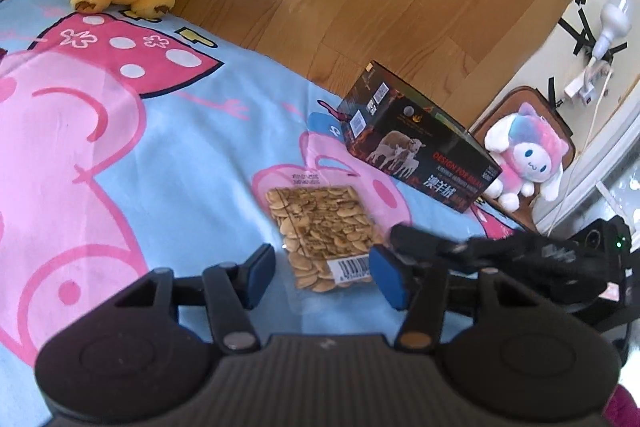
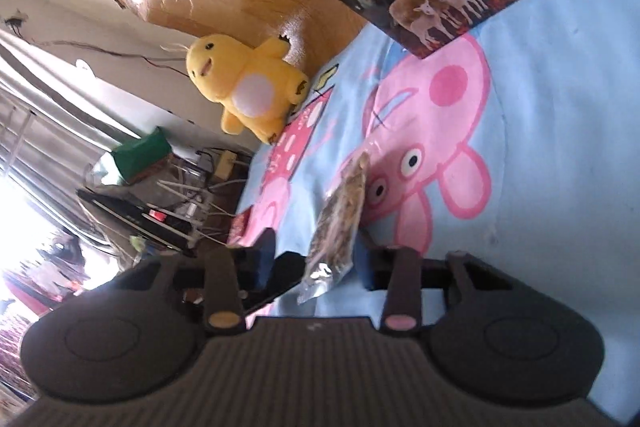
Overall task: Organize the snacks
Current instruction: 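Lower the open left tool onto the clear bag of seeds, then close the left tool on the seed bag and lift it, then carry the seed bag with the left tool into the black box, release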
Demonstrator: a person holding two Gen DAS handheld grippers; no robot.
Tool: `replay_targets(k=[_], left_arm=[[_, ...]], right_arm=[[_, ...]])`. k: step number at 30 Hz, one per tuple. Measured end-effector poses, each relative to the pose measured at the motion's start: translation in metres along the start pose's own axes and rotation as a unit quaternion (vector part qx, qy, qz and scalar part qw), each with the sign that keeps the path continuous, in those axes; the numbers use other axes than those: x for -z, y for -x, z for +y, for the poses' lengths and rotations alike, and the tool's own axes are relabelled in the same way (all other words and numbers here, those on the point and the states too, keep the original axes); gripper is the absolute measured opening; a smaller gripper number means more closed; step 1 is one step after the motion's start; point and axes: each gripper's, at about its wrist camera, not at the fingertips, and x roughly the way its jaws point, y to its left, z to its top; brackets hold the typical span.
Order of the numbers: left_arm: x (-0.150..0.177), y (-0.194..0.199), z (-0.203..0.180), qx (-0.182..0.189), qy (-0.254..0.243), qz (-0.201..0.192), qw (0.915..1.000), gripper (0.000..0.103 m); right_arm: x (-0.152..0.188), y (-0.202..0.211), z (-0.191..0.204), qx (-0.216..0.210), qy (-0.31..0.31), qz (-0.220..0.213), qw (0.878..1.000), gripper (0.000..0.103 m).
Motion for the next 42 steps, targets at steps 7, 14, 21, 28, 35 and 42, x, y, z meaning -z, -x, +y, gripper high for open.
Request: replay_targets(k=[7, 14, 21, 28, 35, 42], left_arm=[[0.0, -0.001, 0.004, 0.04, 0.028, 0.019, 0.9986, 0.054], [0.008, -0.021, -0.004, 0.122, 0.076, 0.068, 0.9872, 0.056], [0.012, -0.032, -0.016, 0.172, 0.112, 0.086, 0.9749, 0.054], [-0.002, -0.034, -0.05, 0.168, 0.051, 0.076, 0.9816, 0.029], [-0.05, -0.045, -0.096, 0.163, -0.036, 0.05, 0.9847, 0.029], [-0.116, -0.079, -0.124, 0.136, -0.08, 0.022, 0.9873, 0.031]], right_arm=[[0.007, 0.013, -0.011, 0.025, -0.015, -0.011, 1.0, 0.011], [0.025, 0.068, -0.044, -0.057, -0.117, -0.06, 0.99, 0.009], [0.033, 0.096, -0.06, -0.112, -0.156, -0.088, 0.977, 0.009], [0.029, 0.11, -0.046, -0.08, -0.089, -0.115, 0.986, 0.009], [-0.006, 0.119, -0.008, -0.024, 0.023, -0.177, 0.984, 0.01], [-0.075, 0.099, 0.008, 0.032, 0.104, -0.208, 0.972, 0.011]])
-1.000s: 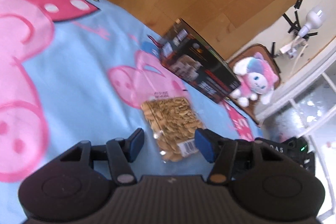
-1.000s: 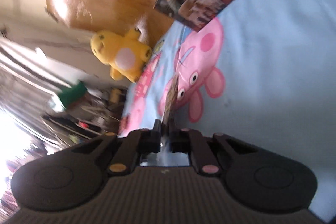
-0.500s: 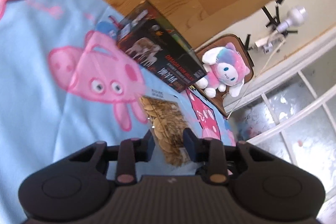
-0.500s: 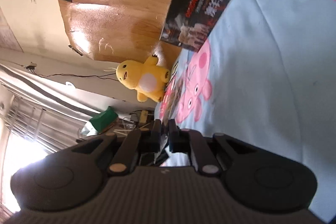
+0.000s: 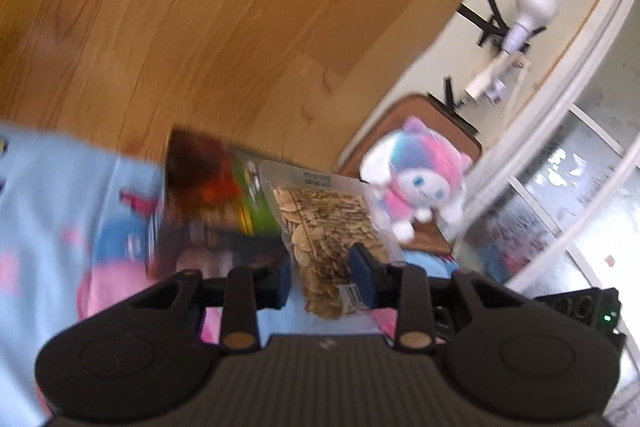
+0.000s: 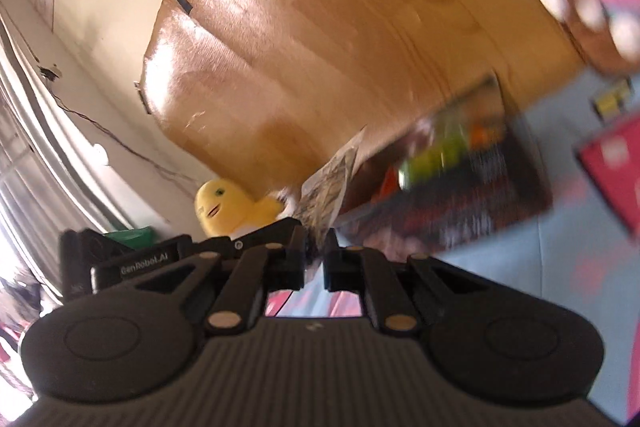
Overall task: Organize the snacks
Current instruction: 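Carry the seed bag with the left tool into the black box, release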
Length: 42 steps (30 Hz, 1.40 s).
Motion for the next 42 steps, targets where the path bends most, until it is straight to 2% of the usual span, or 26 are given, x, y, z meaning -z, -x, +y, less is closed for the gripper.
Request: replay_targets(k=[4, 9, 14, 16, 18, 19, 20, 25, 29, 37, 42], left_arm=[[-0.026, -0.028, 0.014, -0.022, 0.005, 0.004, 0.9997, 0.032], [-0.036, -0.059, 0.039, -0.052, 0.023, 0.026, 0.998, 0.033], [-0.032, -0.069, 0.047, -0.081, 0.018, 0.029, 0.9961, 0.035], [-0.032, -0.069, 0.043, -0.098, 0.009, 0.022, 0.9949, 0.042], [-0.032, -0.067, 0.04, -0.111, 0.003, 0.012, 0.9937, 0.045], [-0.033, -0.066, 0.04, -0.119, 0.002, 0.009, 0.9929, 0.049], [-0.032, -0.065, 0.038, -0.131, -0.002, 0.004, 0.9914, 0.05], [-0.029, -0.053, 0.029, -0.14, -0.005, -0.011, 0.9901, 0.05], [-0.019, -0.034, 0.013, -0.145, -0.03, -0.028, 0.9886, 0.05], [0.034, -0.002, -0.029, -0.175, -0.096, -0.034, 0.9793, 0.051], [0.069, 0.009, -0.043, -0.2, -0.102, -0.019, 0.9742, 0.051]], right_arm=[[-0.023, -0.035, -0.012, 0.023, 0.015, 0.006, 1.0, 0.011], [-0.029, -0.072, -0.019, 0.065, 0.063, 0.028, 0.996, 0.013], [-0.019, -0.09, -0.008, 0.121, 0.167, 0.038, 0.978, 0.021], [-0.016, -0.089, -0.003, 0.147, 0.205, 0.025, 0.967, 0.03], [-0.013, -0.083, 0.0, 0.183, 0.228, -0.004, 0.956, 0.067], [-0.012, -0.076, -0.001, 0.192, 0.232, -0.025, 0.953, 0.071], [-0.011, -0.072, -0.001, 0.193, 0.231, -0.031, 0.953, 0.07], [-0.007, -0.043, -0.008, 0.191, 0.2, -0.047, 0.96, 0.069], [0.006, -0.019, -0.005, 0.186, 0.175, -0.054, 0.965, 0.069], [0.035, 0.016, 0.002, 0.191, 0.138, -0.043, 0.971, 0.069], [0.05, 0.038, 0.003, 0.195, 0.124, -0.037, 0.972, 0.069]])
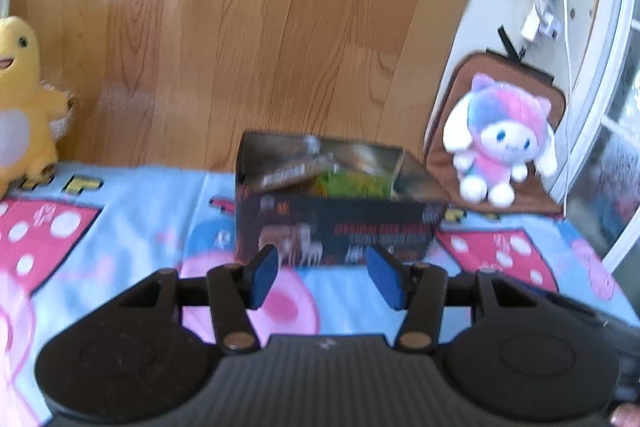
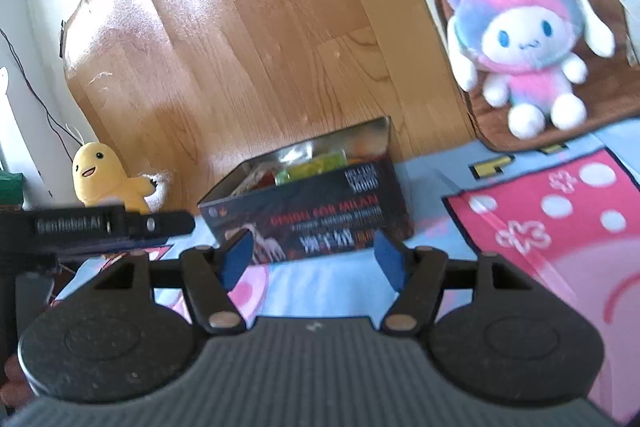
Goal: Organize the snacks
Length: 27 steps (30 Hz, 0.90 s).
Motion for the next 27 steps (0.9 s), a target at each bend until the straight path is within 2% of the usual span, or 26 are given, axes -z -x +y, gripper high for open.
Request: replay_targets(k=[5, 18, 20, 23, 24, 25, 27], left_arm=[[0.025, 0.011, -0.012, -0.034, -0.021, 0.008, 0.9992, 0.051], [0.062, 0.034, -0.026, -0.063, -0.043, 0.016, 0.997, 0.055], [0.066, 0.037, -0.026, -0.066, -0.042, 0.017, 0.9968, 0.058], [0.073, 0.042, -0.025, -0.071, -0.039, 0.016, 0.9966, 0.071], [0.075, 0.044, -0.025, -0.075, -0.039, 0.013, 0.9963, 0.083], [0.077, 0.046, -0.026, -0.078, -0.041, 0.009, 0.996, 0.09], [0.082, 0.05, -0.028, -0.086, -0.049, 0.003, 0.9951, 0.09]], right_arm=[[0.011, 0.019, 0.001, -0.003, -0.003, 0.002, 1.0, 0.069], [0.031, 0.048, 0.016, -0.014, 0.004, 0.007, 1.0, 0.069], [0.035, 0.05, 0.018, -0.014, 0.003, 0.011, 1.0, 0.069], [0.041, 0.054, 0.021, -0.011, 0.0, 0.018, 1.0, 0.07], [0.043, 0.055, 0.021, -0.011, -0.002, 0.02, 1.0, 0.071], [0.044, 0.056, 0.021, -0.011, -0.005, 0.023, 1.0, 0.071], [0.048, 0.057, 0.022, -0.01, -0.008, 0.026, 1.0, 0.073]])
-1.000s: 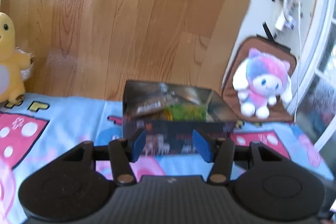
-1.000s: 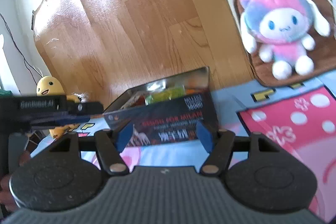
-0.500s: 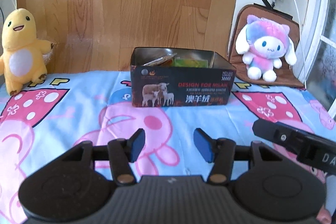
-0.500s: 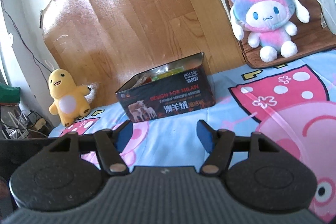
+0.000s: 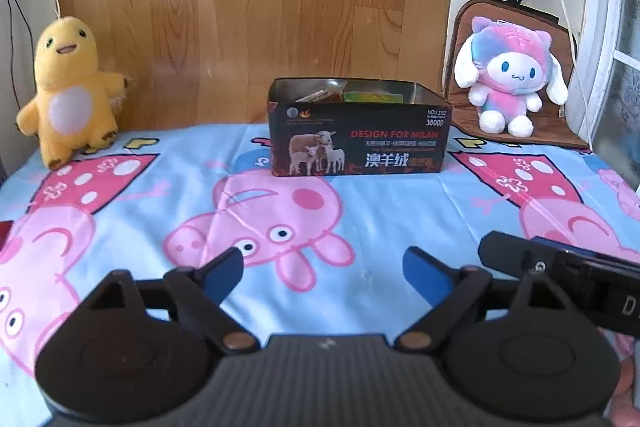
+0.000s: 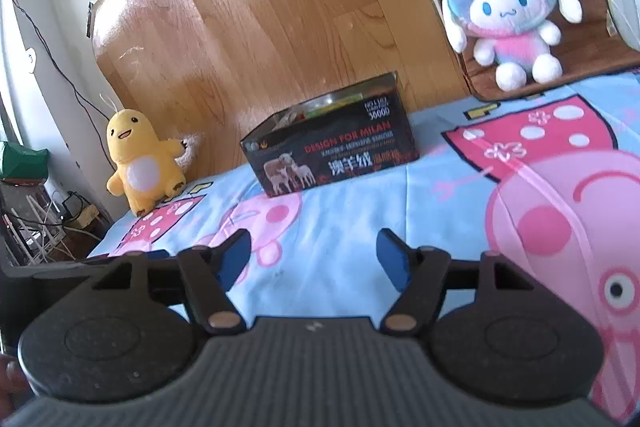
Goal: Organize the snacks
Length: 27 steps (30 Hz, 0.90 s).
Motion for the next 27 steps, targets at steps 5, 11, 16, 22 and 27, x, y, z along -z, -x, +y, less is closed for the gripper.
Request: replay_targets(k=[5, 11, 16, 22, 27], left_arm=[[0.008, 0.005, 0.001, -0.003, 0.005, -0.001, 1.0, 0.094], [0.014, 0.008, 0.003, -0.018, 0.004, -0.006, 0.9998, 0.103], [0.014, 0.01, 0.005, -0.028, 0.01, -0.01, 0.9995, 0.103], [0.014, 0.013, 0.01, -0.041, 0.024, -0.015, 0.9987, 0.103], [0.014, 0.014, 0.014, -0.043, 0.03, -0.012, 0.9986, 0.103]], right_arm=[[0.006, 0.005, 0.003, -0.001, -0.002, 0.001, 1.0, 0.075], [0.009, 0.009, 0.005, 0.006, 0.0, -0.007, 1.0, 0.079], [0.009, 0.011, 0.005, 0.012, -0.003, -0.015, 1.0, 0.082], [0.009, 0.015, 0.004, 0.014, -0.01, -0.024, 1.0, 0.084], [0.008, 0.018, 0.006, 0.014, -0.01, -0.032, 0.999, 0.088]])
